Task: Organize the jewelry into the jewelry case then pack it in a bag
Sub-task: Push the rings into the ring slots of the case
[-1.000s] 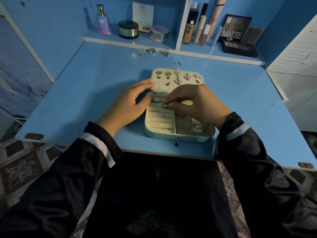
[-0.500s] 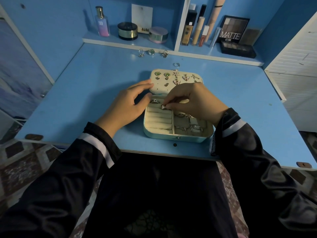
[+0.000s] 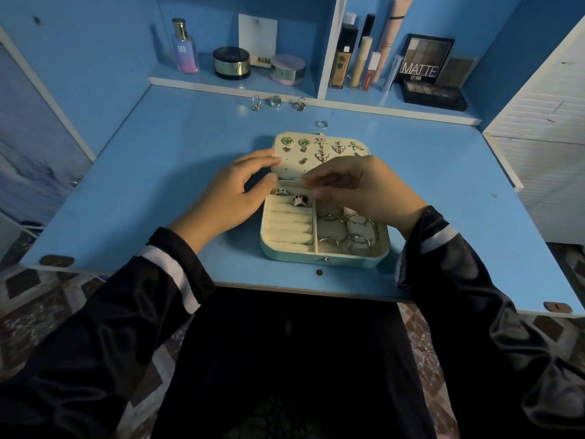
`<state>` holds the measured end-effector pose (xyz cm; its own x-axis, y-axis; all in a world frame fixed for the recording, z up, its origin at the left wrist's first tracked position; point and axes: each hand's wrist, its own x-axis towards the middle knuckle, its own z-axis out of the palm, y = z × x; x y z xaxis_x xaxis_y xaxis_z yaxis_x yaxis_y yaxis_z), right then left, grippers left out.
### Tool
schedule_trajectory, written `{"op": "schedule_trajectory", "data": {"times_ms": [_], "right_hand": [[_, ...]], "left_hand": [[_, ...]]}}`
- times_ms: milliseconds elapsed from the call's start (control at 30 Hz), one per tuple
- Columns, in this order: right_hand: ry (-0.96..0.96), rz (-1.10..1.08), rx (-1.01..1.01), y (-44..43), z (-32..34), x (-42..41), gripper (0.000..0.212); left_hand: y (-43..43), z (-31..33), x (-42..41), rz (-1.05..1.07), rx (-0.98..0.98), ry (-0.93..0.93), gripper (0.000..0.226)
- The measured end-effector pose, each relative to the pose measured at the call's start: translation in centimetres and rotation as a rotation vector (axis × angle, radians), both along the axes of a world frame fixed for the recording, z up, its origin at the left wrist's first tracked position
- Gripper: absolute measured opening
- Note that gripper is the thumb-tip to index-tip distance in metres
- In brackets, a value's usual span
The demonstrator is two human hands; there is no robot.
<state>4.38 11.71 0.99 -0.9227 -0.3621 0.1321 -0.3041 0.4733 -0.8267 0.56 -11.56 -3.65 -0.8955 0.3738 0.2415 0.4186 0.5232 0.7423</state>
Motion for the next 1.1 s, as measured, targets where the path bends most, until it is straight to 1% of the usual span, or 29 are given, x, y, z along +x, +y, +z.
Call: {"op": "schedule_trajectory", "data": {"times_ms": [67,167,333,433,500,567,633,700,767,867,1000,1100], "right_hand": [[0.019,-0.042,-0.024,0.5,0.1,-0.5,0.024],[0.080,-0.135,-0.021,1.4,0.3,-1.6,0.016],[0.209,-0.332,0.097,2.9,0.6,-5.2,0.013],[0.219,-0.420,0.112,3.6,0.2,-8.0,0.013],[0.232,-0.445,0.176,4.0,-0.3,-9.8,0.014],[0.217,-0.452,0.230,4.4,-0.9,-11.6,0.015],[0.193,-0.448,0.258,4.7,-1.4,-13.1,0.017],[0.182,-0.412,0.287,4.9,-1.6,-14.4,0.020],[0.175,-0.355,0.311,5.0,-1.7,-15.4,0.022],[0.175,-0.276,0.313,5.0,-1.9,-16.3,0.022],[0.208,-0.193,0.261,5.0,-2.6,-16.9,0.021],[0.217,-0.171,0.242,5.4,-3.1,-17.2,0.019]], "left_hand": [[0.0,0.2,-0.6,-0.007,-0.044,0.031,0.035],[0.1,0.5,-2.1,0.003,-0.093,0.084,0.034],[0.5,0.9,-6.1,0.047,-0.062,0.106,0.030],[0.7,0.7,-8.6,0.098,-0.054,0.139,0.028],[0.9,0.4,-10.1,0.122,-0.053,0.131,0.028],[1.0,0.1,-11.4,0.137,-0.067,0.148,0.028],[1.1,0.0,-12.7,0.150,-0.094,0.228,0.027],[1.2,0.0,-13.9,0.169,-0.108,0.306,0.026],[1.3,0.1,-14.9,0.193,-0.113,0.339,0.026],[1.2,0.1,-16.3,0.227,-0.126,0.323,0.025],[0.9,-0.2,-17.3,0.254,-0.129,0.306,0.026],[0.8,-0.5,-17.4,0.257,-0.125,0.298,0.024]]}}
